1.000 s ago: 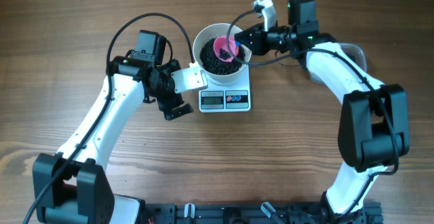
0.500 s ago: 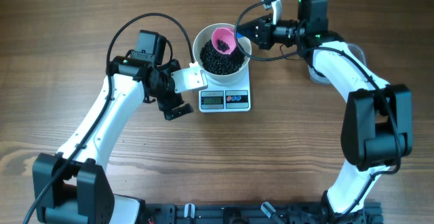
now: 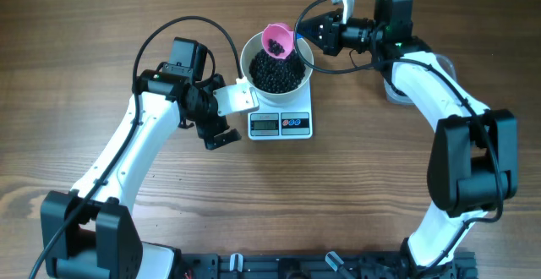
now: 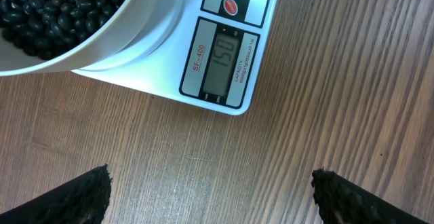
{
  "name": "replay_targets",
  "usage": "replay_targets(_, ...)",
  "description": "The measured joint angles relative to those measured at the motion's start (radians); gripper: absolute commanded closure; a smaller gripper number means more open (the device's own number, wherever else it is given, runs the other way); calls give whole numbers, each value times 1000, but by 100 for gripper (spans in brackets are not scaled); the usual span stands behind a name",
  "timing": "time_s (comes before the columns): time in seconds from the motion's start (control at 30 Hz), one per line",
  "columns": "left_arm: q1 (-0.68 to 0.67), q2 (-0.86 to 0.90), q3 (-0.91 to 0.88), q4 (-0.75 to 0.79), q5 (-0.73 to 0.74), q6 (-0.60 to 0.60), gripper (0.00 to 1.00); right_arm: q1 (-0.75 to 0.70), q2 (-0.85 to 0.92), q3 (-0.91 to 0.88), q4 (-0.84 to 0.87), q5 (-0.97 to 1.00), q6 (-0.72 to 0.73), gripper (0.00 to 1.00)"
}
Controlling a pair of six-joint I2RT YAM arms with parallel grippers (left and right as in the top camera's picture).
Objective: Scoop item into bowl and weigh 150g on scale
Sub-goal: 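Carry the scoop back to the tub and dump the beans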
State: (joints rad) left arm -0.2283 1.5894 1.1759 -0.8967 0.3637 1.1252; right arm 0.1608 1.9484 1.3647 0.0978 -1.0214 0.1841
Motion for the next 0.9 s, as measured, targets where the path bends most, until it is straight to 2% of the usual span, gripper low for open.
replay_targets(0.73,0,0,0,0,0,0,0,-40,-11,0,0,0,21,96)
replay_targets(0.9,0,0,0,0,0,0,0,-105,-11,0,58,-40,120,96)
